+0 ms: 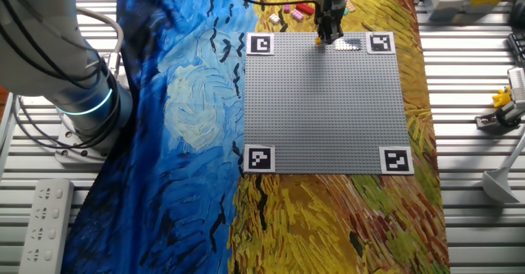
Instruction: Stack small Lego blocks randomly, one at a time
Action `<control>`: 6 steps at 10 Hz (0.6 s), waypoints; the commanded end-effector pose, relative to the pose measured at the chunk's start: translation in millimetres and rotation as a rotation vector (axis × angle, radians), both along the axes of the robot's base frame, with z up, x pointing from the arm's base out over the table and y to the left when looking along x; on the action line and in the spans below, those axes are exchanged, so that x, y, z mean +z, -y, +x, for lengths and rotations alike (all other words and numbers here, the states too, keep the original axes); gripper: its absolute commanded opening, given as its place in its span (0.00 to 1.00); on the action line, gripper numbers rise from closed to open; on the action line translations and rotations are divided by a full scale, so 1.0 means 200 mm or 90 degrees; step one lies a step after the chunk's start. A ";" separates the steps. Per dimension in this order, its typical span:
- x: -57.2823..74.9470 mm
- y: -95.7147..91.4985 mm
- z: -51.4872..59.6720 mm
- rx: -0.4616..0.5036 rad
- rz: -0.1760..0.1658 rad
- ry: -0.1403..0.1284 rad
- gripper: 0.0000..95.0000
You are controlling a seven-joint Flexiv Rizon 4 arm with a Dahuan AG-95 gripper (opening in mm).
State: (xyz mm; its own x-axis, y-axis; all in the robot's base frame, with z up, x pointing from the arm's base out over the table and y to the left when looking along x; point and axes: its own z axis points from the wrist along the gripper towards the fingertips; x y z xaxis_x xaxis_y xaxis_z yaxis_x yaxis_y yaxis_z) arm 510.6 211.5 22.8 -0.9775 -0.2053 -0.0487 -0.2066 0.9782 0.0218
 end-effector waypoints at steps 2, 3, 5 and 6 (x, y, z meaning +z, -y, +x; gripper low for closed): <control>0.03 0.14 -0.01 -0.018 -0.032 -0.003 0.00; 0.04 0.26 -0.03 -0.001 -0.035 -0.011 0.00; 0.06 0.45 -0.11 0.031 -0.037 -0.012 0.00; 0.06 0.48 -0.13 0.038 -0.038 -0.013 0.00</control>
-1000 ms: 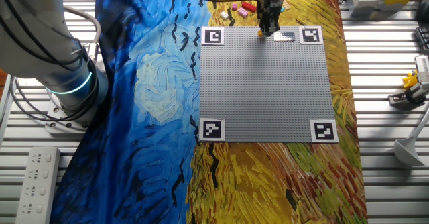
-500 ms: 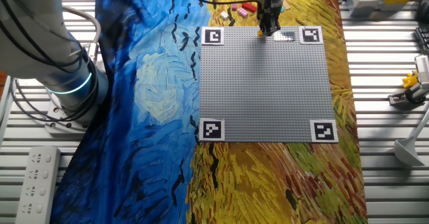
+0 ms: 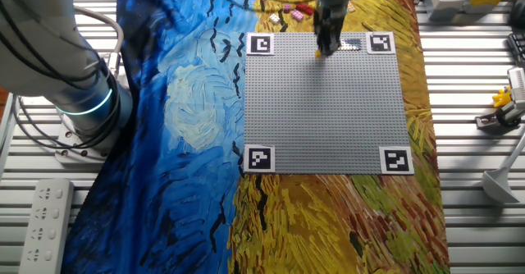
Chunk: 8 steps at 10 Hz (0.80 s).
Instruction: Stack small Lego blocks randomly, one at a time
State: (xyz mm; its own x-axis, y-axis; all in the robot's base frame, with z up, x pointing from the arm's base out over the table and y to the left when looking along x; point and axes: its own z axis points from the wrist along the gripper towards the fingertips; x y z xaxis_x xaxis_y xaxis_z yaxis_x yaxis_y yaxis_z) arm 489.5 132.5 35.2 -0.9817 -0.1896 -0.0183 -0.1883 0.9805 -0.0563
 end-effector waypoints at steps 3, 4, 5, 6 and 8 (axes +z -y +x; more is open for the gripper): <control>0.00 0.09 -0.03 0.035 0.007 0.005 0.00; 0.00 0.09 -0.03 0.002 0.012 0.012 0.00; 0.00 0.09 -0.03 -0.019 0.004 0.015 0.00; 0.00 0.09 -0.03 -0.022 0.002 0.017 0.00; 0.01 0.27 -0.03 0.010 0.000 0.018 0.00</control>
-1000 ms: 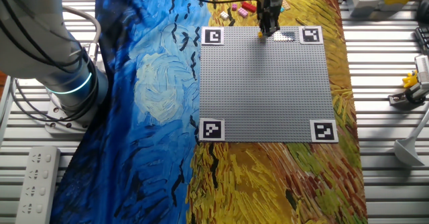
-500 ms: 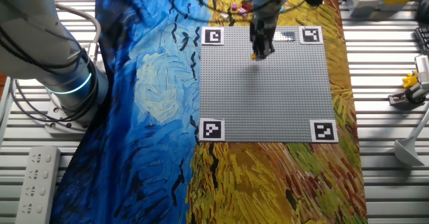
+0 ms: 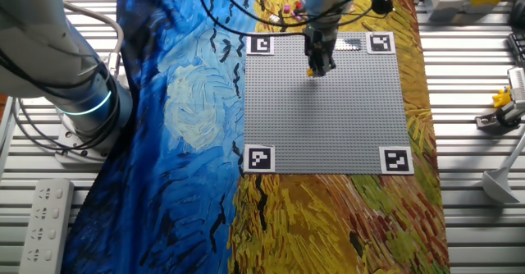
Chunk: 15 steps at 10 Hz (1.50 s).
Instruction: Stack small Lego blocks randomly, one at a time
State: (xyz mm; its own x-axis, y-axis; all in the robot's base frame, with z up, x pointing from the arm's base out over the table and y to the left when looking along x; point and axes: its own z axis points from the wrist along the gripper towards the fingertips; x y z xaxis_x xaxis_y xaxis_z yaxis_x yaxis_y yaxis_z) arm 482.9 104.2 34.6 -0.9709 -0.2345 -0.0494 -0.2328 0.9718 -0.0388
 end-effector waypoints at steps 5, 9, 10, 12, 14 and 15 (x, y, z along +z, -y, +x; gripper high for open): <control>0.03 0.33 0.01 0.000 -0.013 -0.007 0.00; 0.03 0.33 0.01 -0.080 -0.017 0.002 0.00; 0.04 0.38 0.01 -0.080 -0.016 0.000 0.00; 0.03 0.42 0.01 -0.085 -0.015 0.000 0.00; 0.00 0.46 0.00 -0.117 -0.007 0.001 0.00; -0.01 0.46 0.00 -0.134 -0.008 0.000 0.00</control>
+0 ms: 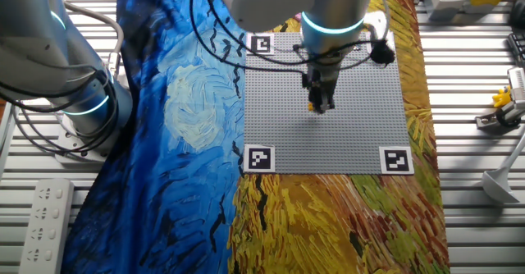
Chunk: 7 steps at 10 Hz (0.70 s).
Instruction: Stack small Lego blocks randomly, one at a time
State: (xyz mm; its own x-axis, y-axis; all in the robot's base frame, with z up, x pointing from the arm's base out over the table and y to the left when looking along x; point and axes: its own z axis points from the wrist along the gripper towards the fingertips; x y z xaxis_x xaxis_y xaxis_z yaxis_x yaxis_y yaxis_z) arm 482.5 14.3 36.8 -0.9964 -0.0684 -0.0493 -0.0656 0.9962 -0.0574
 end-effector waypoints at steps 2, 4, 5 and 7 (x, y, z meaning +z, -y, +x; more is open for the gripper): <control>-0.04 0.01 0.01 -0.053 0.003 -0.008 0.00; -0.07 0.01 0.01 -0.060 0.003 -0.006 0.00; -0.08 0.01 0.01 -0.060 0.005 -0.005 0.00; -0.09 0.01 0.01 -0.057 0.005 -0.005 0.00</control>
